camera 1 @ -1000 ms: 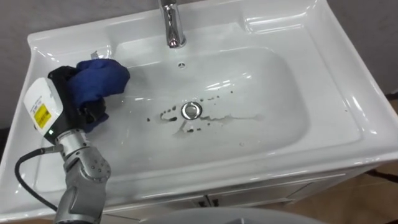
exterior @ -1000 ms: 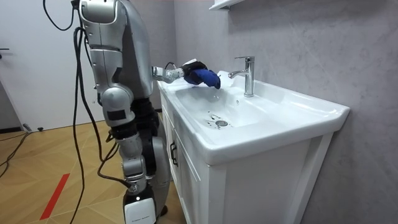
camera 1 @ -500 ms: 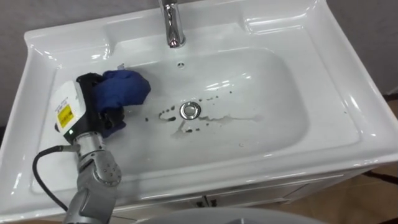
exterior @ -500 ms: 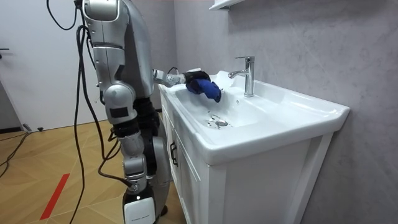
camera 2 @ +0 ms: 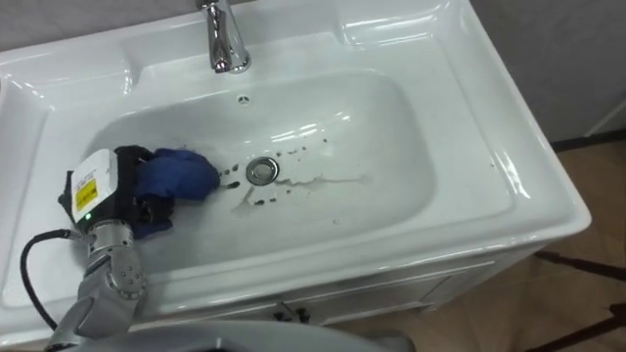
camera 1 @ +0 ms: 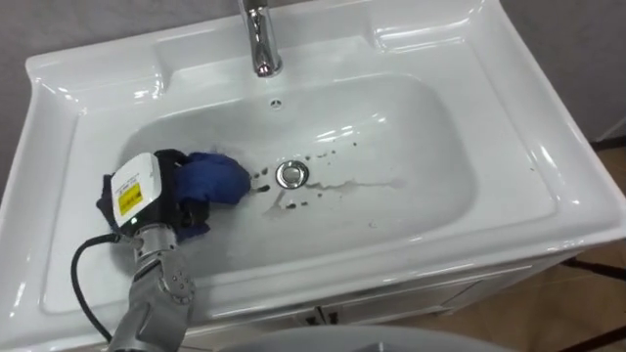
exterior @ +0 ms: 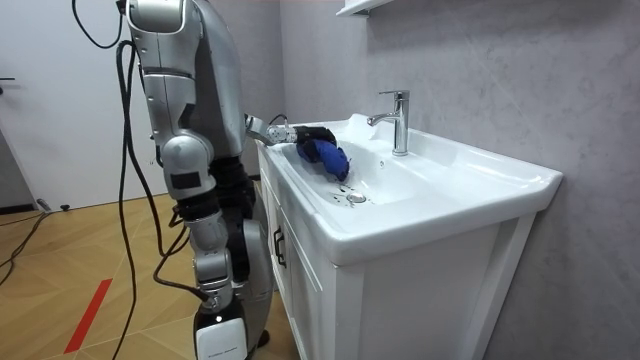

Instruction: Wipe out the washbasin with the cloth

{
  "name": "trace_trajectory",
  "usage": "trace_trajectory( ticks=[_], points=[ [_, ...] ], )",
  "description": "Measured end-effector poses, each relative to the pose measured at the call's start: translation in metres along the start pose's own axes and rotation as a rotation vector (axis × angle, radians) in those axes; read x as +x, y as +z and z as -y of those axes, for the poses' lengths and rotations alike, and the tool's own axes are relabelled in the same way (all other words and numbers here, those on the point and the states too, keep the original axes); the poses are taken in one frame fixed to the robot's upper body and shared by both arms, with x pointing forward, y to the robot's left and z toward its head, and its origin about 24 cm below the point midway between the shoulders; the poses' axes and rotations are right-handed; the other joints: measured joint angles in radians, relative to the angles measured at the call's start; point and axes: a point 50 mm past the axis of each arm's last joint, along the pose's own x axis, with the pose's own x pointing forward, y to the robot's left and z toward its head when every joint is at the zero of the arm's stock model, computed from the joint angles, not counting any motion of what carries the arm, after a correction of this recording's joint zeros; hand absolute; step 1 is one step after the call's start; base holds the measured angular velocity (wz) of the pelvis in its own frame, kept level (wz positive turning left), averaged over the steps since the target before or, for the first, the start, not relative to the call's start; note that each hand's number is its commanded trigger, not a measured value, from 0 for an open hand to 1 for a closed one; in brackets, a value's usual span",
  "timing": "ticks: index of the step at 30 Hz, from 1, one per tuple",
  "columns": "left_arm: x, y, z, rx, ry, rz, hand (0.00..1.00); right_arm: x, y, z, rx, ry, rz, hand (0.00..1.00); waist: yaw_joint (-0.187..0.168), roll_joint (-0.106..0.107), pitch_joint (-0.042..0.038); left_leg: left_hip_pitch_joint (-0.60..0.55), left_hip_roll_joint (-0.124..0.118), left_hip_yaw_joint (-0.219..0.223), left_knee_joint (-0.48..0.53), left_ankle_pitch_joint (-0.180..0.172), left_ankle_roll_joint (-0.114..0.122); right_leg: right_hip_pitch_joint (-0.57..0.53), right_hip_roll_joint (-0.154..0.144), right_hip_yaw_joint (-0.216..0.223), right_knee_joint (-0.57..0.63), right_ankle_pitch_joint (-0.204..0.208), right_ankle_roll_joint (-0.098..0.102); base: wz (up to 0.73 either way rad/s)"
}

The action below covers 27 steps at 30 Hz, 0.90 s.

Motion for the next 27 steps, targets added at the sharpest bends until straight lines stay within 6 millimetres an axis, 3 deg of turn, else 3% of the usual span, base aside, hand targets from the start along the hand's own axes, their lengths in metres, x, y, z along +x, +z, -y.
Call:
trace_trajectory(
  ticks=[11, 21, 27],
  points=[
    [0.002, -0.001, 0.012, 0.113, -0.115, 0.01, 1.0, -0.001, 0.015, 0.003, -0.041, -0.018, 0.049, 0.0, -0.024, -0.001, 0.0007, 0.001, 0.001, 0.008, 0.0, 0.0, 0.0, -0.002, 0.001, 0.008, -0.001, 0.0, 0.0, -0.02],
    [0.023, 0.011, 0.002, 0.168, -0.199, 0.029, 1.0, -0.002, 0.018, 0.005, -0.065, -0.013, 0.065, 0.0, -0.029, 0.025, 0.0085, -0.013, 0.008, 0.015, 0.002, 0.001, -0.003, -0.018, 0.006, 0.014, 0.003, 0.006, -0.005, -0.01],
    [0.031, 0.016, -0.002, 0.177, -0.253, 0.022, 1.0, -0.001, 0.015, 0.005, -0.066, 0.004, 0.054, 0.0, -0.046, 0.029, 0.0088, -0.007, 0.008, 0.019, 0.007, 0.001, -0.003, -0.014, 0.005, 0.014, 0.0, 0.006, -0.005, -0.01]
  ],
)
